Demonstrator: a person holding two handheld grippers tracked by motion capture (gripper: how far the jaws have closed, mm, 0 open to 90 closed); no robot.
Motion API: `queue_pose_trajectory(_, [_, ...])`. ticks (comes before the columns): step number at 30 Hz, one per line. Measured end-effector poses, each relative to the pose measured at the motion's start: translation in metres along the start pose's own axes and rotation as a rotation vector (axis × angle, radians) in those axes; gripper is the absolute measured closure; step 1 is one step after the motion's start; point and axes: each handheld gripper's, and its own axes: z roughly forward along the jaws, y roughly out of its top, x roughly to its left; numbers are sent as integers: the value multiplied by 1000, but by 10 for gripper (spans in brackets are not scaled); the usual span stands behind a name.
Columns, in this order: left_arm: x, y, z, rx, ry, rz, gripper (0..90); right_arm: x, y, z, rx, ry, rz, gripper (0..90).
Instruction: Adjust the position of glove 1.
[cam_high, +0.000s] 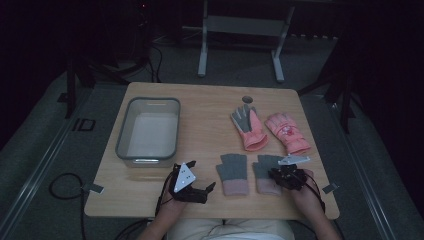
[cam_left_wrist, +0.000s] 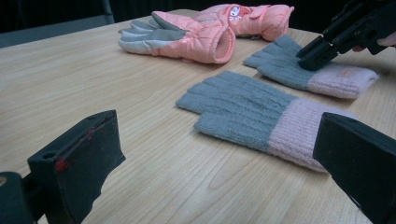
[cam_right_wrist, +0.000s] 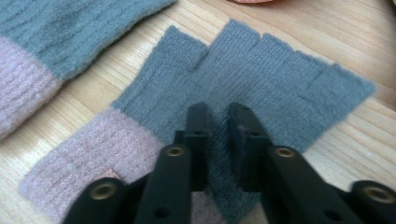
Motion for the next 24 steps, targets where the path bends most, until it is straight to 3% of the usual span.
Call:
queue_pose_trajectory(7, [0,0,0,-1,0,2,7,2,9,-6,11,2,51,854])
queue_pose_trajectory(9, [0,0,0,-4,-2,-3,7,4,17,-15,-29,1,50,854])
queue_pose_trajectory(11, [0,0,0,-7,-2,-6,7,8,27,-25,-61,4,37,854])
queue_pose_trajectory(15, [0,0,0,-1,-4,0,7,16,51,-41,-112,57,14,854])
queue_pose_trajectory(24, [1,0,0,-5,-8,-1,7,53,80,-32,-134,154,-52,854])
